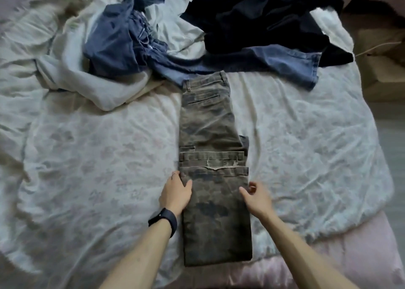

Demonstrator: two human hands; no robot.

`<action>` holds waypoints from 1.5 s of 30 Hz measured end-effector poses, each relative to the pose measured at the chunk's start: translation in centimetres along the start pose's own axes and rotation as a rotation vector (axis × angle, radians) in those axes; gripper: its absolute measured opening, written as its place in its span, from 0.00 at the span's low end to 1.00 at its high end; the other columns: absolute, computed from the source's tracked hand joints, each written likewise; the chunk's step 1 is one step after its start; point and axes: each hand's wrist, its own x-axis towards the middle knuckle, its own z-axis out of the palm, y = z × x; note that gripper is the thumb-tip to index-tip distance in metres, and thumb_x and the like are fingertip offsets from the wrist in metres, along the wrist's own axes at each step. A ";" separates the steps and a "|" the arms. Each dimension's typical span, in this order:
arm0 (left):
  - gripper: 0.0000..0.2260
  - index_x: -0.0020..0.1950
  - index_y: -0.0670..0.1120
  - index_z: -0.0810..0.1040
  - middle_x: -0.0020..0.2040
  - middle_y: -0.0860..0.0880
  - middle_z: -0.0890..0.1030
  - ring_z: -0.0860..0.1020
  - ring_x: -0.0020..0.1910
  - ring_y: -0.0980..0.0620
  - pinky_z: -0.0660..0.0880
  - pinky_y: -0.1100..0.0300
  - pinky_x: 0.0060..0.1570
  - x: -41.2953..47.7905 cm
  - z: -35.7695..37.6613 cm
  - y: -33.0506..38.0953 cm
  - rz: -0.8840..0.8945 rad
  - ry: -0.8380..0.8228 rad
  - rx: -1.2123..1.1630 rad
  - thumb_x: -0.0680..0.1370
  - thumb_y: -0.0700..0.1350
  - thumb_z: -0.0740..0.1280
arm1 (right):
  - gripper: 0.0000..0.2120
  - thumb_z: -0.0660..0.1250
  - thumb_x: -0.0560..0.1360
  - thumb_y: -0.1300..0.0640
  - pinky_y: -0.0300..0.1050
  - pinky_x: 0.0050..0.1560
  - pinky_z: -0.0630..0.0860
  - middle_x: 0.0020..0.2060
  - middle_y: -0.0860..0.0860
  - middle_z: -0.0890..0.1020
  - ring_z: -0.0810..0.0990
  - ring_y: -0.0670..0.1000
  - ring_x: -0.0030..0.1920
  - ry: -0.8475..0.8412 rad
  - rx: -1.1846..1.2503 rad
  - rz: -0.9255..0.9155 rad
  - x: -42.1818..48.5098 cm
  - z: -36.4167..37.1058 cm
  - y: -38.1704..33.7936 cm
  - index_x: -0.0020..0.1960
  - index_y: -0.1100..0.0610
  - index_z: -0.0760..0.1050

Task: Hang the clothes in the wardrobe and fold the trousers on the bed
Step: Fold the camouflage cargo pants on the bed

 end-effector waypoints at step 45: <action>0.09 0.53 0.55 0.74 0.43 0.55 0.80 0.76 0.46 0.51 0.68 0.61 0.44 29.5 -10.3 16.8 0.213 0.223 -0.421 0.78 0.55 0.70 | 0.08 0.66 0.79 0.49 0.44 0.45 0.67 0.41 0.49 0.79 0.80 0.57 0.49 0.317 0.017 -0.340 26.1 -3.6 -26.7 0.48 0.54 0.75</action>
